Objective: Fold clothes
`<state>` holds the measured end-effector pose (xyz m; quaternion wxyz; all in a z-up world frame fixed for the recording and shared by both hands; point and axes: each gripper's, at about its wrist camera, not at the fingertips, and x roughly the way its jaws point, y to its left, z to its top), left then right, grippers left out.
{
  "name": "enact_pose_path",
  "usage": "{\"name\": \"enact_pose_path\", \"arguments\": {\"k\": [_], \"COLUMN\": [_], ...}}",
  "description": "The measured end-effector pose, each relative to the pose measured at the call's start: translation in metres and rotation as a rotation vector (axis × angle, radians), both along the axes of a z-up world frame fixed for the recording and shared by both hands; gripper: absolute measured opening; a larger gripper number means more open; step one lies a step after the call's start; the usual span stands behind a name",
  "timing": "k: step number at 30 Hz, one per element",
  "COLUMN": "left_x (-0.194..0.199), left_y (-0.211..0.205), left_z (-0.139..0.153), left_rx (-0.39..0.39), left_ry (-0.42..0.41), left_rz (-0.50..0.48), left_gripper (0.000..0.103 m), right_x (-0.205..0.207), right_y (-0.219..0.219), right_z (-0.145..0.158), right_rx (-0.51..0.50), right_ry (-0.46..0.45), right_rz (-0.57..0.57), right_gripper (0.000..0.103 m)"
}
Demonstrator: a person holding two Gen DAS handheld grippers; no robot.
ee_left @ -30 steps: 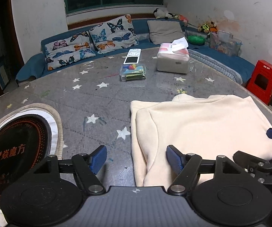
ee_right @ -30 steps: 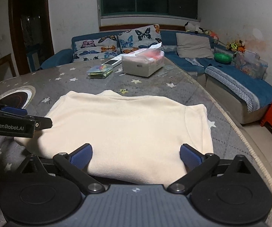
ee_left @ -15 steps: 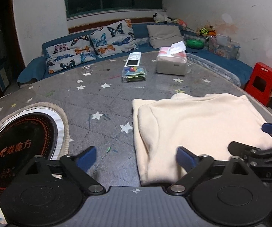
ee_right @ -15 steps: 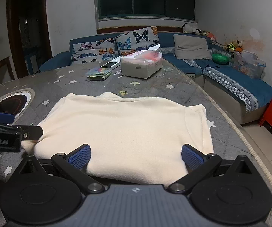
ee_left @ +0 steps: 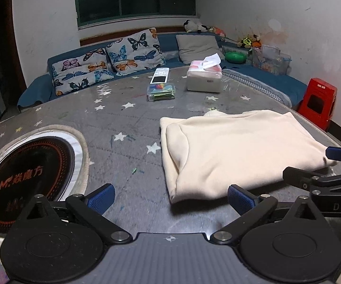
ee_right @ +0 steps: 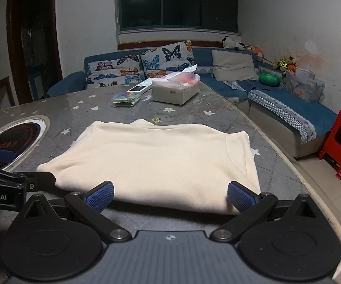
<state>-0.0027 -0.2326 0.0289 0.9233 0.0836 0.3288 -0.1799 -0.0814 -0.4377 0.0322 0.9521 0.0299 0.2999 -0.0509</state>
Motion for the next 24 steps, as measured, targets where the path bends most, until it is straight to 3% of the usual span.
{"name": "enact_pose_path", "arguments": {"k": [24], "left_x": [-0.043], "left_y": [0.034], "left_z": [-0.005], "left_rx": [-0.031], "left_ry": [0.013], "left_rz": [0.015], "left_gripper": [0.103], "right_x": [-0.051], "right_y": [0.024], "right_z": [-0.004], "right_rx": [0.023], "right_ry": [-0.022], "right_rz": [-0.085], "right_gripper": [0.103]}}
